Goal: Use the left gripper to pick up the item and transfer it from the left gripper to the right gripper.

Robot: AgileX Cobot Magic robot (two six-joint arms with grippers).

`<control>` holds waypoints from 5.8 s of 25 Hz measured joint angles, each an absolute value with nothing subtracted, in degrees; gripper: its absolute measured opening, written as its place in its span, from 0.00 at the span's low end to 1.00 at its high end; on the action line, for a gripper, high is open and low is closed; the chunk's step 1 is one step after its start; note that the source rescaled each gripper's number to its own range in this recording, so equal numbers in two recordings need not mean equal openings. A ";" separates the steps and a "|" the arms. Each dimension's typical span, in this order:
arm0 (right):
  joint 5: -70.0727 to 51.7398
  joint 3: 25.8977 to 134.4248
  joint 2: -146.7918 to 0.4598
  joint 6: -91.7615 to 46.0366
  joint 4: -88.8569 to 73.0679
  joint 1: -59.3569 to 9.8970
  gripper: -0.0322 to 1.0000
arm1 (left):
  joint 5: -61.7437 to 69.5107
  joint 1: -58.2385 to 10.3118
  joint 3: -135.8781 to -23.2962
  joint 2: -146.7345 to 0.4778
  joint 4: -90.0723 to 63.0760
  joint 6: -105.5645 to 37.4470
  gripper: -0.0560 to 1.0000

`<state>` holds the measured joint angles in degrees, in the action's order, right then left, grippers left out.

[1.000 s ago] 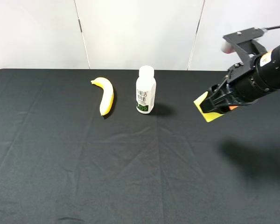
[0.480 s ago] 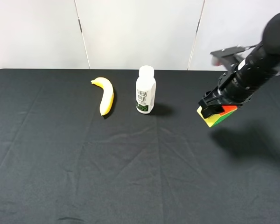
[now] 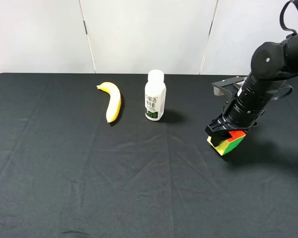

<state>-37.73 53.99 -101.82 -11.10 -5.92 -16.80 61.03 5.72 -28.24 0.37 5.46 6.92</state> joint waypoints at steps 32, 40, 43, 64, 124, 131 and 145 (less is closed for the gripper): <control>-45.61 58.96 -96.34 -9.81 -5.91 -16.80 0.99 | 61.13 5.72 -28.24 0.37 5.46 7.03 0.97; -61.09 63.47 -82.11 -8.09 -5.95 -16.80 0.99 | 61.13 5.72 -28.24 0.37 5.46 7.03 0.97; -66.51 63.47 -76.29 -7.97 -5.95 -16.80 0.99 | 61.14 5.72 -28.24 0.37 5.46 7.03 0.97; -68.07 39.55 -21.35 -5.01 -6.19 -16.80 0.99 | 61.19 5.72 -28.24 0.37 5.46 7.03 0.97; -58.22 28.57 0.32 0.00 0.00 3.20 0.99 | 61.24 5.72 -28.24 0.37 5.46 7.03 0.97; -58.22 28.57 0.32 0.00 0.00 3.20 0.99 | 61.24 5.72 -28.24 0.37 5.46 7.03 0.97; -58.22 28.57 0.32 0.00 0.00 3.20 0.99 | 61.24 5.72 -28.24 0.37 5.46 7.03 0.97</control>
